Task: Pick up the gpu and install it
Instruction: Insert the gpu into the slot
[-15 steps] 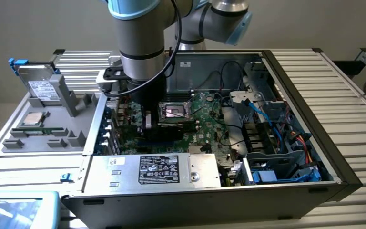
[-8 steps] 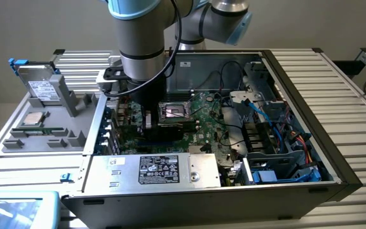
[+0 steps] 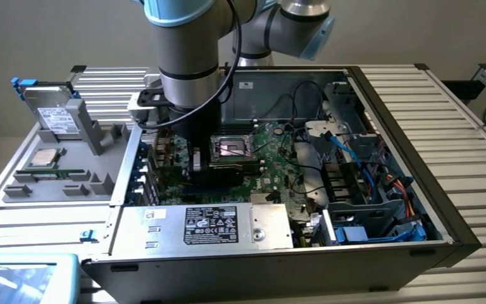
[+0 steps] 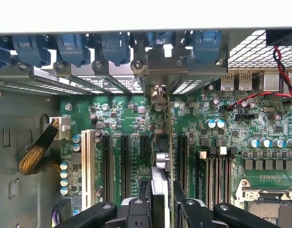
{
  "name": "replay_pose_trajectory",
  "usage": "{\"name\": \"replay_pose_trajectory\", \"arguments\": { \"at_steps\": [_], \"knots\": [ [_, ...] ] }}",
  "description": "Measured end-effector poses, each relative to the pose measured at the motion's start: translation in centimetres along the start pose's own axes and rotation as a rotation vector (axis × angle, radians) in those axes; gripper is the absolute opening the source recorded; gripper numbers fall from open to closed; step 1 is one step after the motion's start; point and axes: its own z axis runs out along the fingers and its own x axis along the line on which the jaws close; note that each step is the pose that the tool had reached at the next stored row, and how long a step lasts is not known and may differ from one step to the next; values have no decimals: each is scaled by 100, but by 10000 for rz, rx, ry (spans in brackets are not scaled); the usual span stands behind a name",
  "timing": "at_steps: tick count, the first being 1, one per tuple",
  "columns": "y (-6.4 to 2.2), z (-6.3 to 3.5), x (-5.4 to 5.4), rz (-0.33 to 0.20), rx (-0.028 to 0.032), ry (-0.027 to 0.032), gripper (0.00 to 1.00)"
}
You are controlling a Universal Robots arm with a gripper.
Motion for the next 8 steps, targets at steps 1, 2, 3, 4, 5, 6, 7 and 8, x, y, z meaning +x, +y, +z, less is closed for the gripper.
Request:
{"name": "replay_pose_trajectory", "arguments": {
  "at_steps": [1,2,3,4,5,6,7,8],
  "knots": [
    [0,0,3,0,-2,-1,29],
    [0,-1,4,1,-3,-4,29],
    [0,0,10,0,-3,-22,29],
    [-3,1,17,0,-5,-54,29],
    [-4,0,20,1,-6,-89,29],
    [-4,-1,20,3,-7,-112,29],
    [-4,-1,21,2,-8,-137,29],
    [-4,-1,22,2,-9,-157,29]
  ]
}}
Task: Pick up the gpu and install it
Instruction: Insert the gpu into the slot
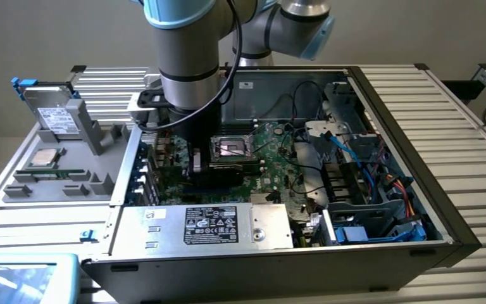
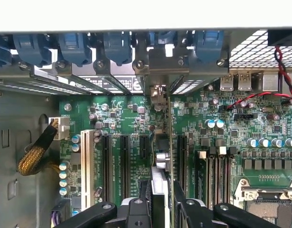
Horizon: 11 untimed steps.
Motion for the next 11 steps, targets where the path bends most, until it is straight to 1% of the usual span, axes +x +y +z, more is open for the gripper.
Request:
{"name": "replay_pose_trajectory", "arguments": {
  "at_steps": [2,11],
  "knots": [
    [0,1,2,1,1,-11,29],
    [-7,3,23,1,-3,-12,29]
  ]
}}
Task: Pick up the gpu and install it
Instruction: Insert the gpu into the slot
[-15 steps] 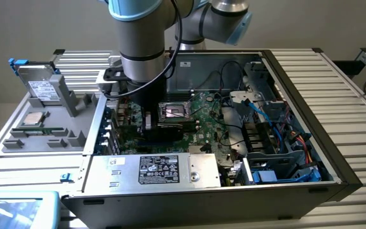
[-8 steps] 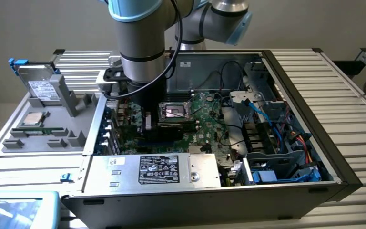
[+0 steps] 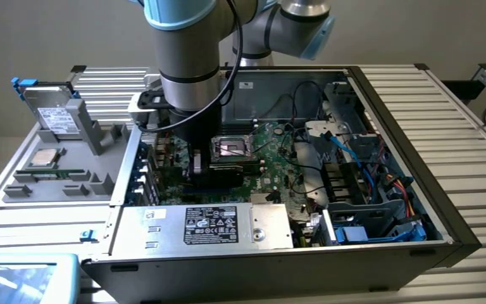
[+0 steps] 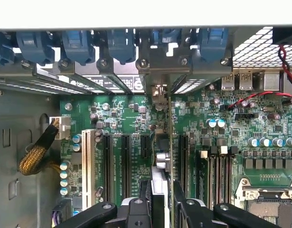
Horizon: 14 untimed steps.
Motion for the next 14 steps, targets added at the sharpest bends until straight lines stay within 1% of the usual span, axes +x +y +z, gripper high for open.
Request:
{"name": "replay_pose_trajectory", "arguments": {
  "at_steps": [14],
  "knots": [
    [0,2,8,0,-4,-8,29]
  ]
}}
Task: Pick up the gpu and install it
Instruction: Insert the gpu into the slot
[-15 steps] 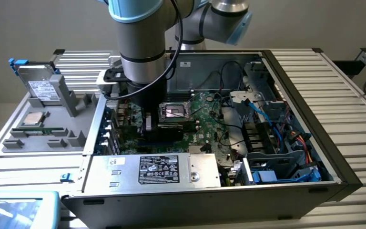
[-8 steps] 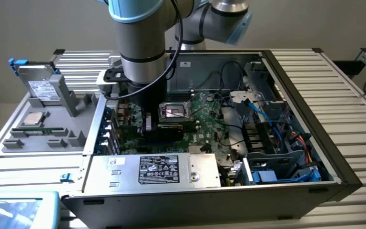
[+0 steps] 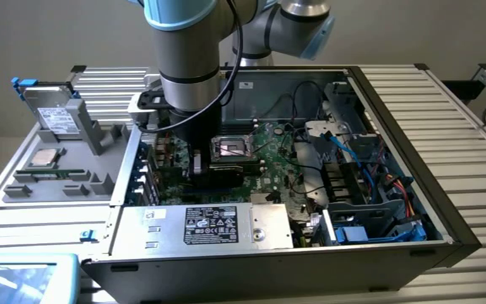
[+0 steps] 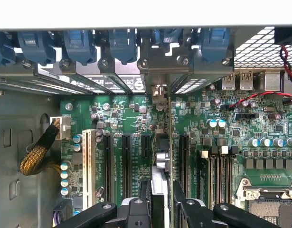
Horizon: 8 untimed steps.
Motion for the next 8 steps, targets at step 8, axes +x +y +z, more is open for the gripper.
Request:
{"name": "replay_pose_trajectory", "arguments": {
  "at_steps": [8],
  "knots": [
    [0,0,-16,1,-1,2,29]
  ]
}}
